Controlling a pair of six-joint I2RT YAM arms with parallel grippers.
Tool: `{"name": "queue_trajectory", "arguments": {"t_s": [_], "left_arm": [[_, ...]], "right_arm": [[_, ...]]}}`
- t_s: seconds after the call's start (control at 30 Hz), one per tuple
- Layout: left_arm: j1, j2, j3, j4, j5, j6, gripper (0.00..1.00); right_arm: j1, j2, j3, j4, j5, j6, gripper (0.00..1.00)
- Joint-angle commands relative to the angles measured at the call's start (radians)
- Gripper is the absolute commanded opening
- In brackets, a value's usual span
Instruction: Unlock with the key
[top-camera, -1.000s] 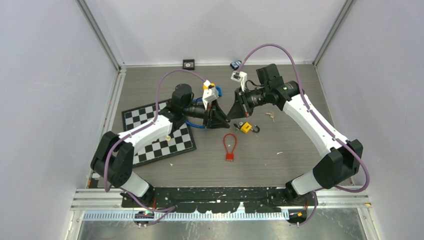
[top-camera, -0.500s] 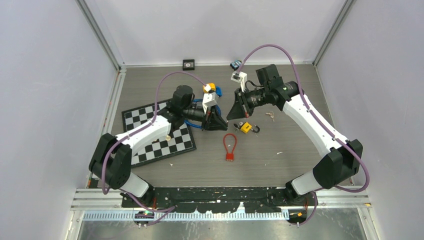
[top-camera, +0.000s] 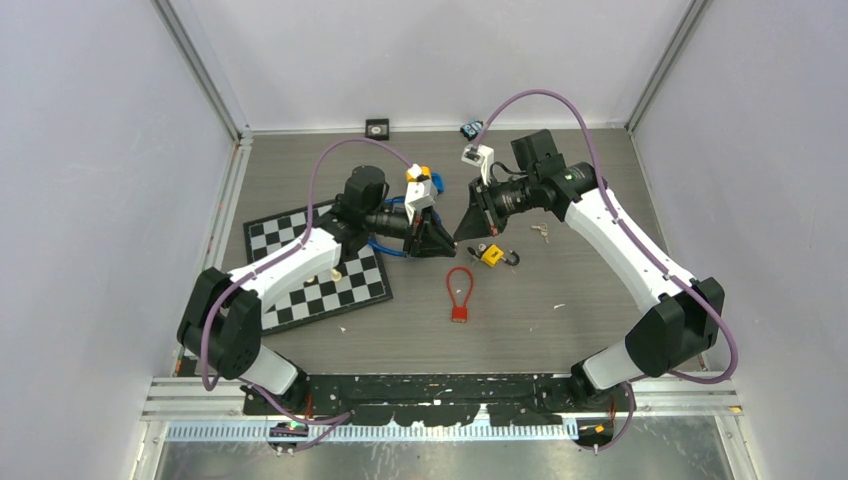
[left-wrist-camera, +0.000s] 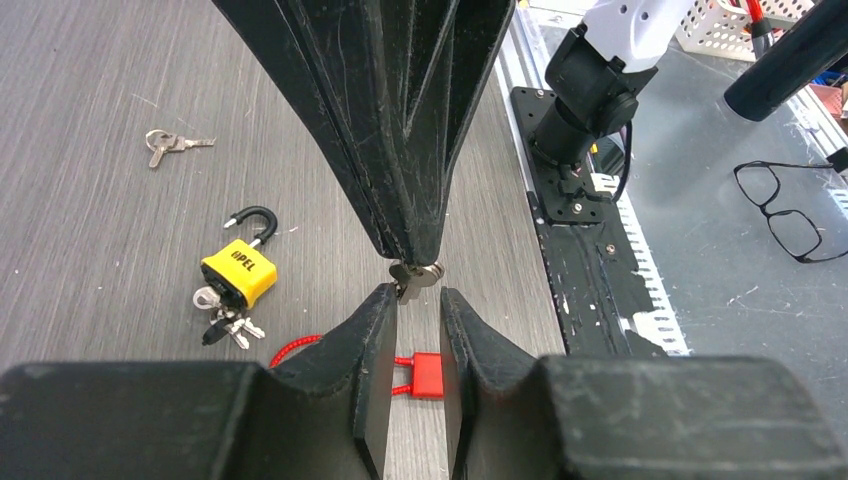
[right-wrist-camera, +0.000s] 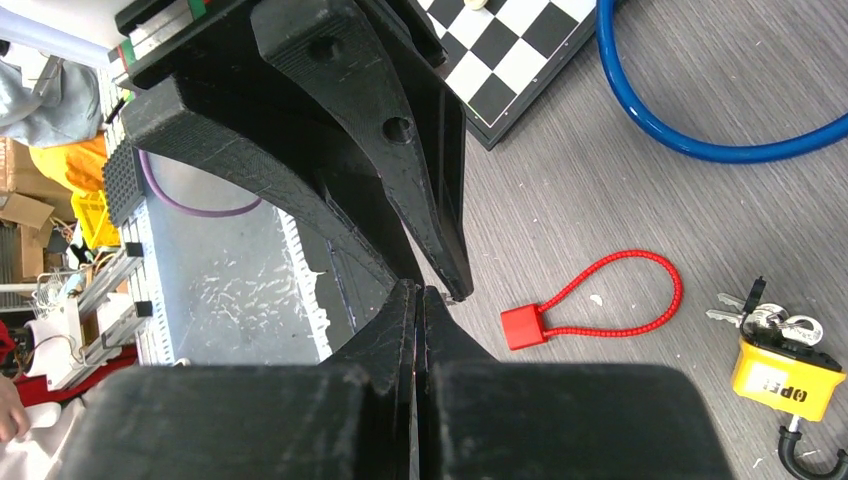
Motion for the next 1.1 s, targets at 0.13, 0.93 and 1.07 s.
{"name": "queue_trajectory", "arguments": {"t_s": [0.13,0.93,1.07], "left_arm": [[-0.011,-0.018,0.034,0.003,0.005,0.004,0.19],[-0.015,-0.075,-0.051,0.018,-0.027,-0.042,0.0],[-0.015,-0.076,-0.044,-0.034,-0.042,-0.015,0.0]], "right_arm": [[0.003,0.003,-0.001,0.011,-0.012,0.01,0.01],[0.003,-0.008,0.009,-0.059,0.159,-0.058,0.25],[0.003,-0.005,0.014,-0.076,0.155,-0.074,0.27]]}}
